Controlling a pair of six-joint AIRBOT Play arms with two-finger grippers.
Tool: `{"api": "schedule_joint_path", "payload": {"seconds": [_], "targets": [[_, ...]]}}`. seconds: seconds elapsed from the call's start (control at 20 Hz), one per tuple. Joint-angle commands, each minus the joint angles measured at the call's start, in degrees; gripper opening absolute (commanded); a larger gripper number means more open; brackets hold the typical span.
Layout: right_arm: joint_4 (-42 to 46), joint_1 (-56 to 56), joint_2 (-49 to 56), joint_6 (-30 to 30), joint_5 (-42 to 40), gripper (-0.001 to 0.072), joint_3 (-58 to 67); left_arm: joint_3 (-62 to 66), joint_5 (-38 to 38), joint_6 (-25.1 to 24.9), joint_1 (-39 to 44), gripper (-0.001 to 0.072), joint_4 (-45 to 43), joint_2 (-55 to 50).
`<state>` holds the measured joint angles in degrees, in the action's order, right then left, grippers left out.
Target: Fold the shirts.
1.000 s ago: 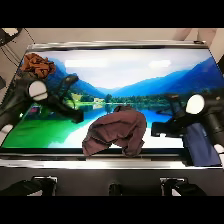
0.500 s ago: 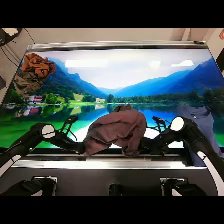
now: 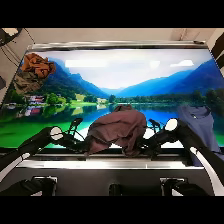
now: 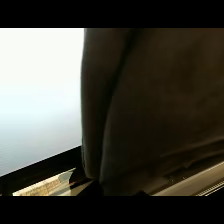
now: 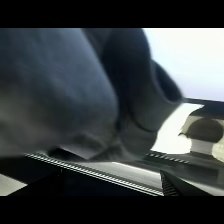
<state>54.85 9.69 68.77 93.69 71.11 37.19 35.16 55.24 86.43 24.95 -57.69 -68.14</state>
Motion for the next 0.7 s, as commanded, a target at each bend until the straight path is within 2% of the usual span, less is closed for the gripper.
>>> {"api": "schedule_joint_path", "payload": {"seconds": [0.0, 0.1, 0.15, 0.2, 0.3, 0.4, 0.55, 0.65], "targets": [[-3.96, 5.46, 2.56, -0.61, -5.97, 0.0672, -1.57, 0.39, -0.68, -0.52, 0.11, 0.0033, 1.18, 0.81], [-3.82, 9.53, 3.78, 3.02, -11.13, 0.0654, -1.64, 0.42, -0.7, -0.5, 0.11, 0.0033, 1.18, 1.95], [-3.8, 10.78, 3.89, 3.8, -13.62, 0.0436, -1.64, 0.42, -0.68, -0.5, 0.11, 0.0033, 1.16, 2.47], [-3.8, 11.15, 3.87, 4.7, -15.32, 0.0069, -1.44, 0.42, -0.7, -0.52, 0.07, 0.0032, 1.11, 3.1], [-1.18, 11.15, 2.99, 5.07, -14.91, 0.0048, 0.9, 1.44, -0.26, -0.5, -0.57, 0.003, -1.11, 5.03], [7.1, 11.15, -1.22, 5.16, -12.59, 0.0047, 6.32, 6.82, 2.64, -0.26, -1.46, 0.0028, -8.7, 9.14], [26.95, 11.15, -11.98, 8.48, -10.84, 0.0047, 20.61, 22.93, 7.98, 2.67, -3.76, 0.0028, -24.76, 16.2], [42.25, 11.15, -19.74, 9.88, -13.49, 0.0048, 33.64, 38.66, 8.57, 3.19, -6.16, 0.0029, -33.09, 19.61]]}}
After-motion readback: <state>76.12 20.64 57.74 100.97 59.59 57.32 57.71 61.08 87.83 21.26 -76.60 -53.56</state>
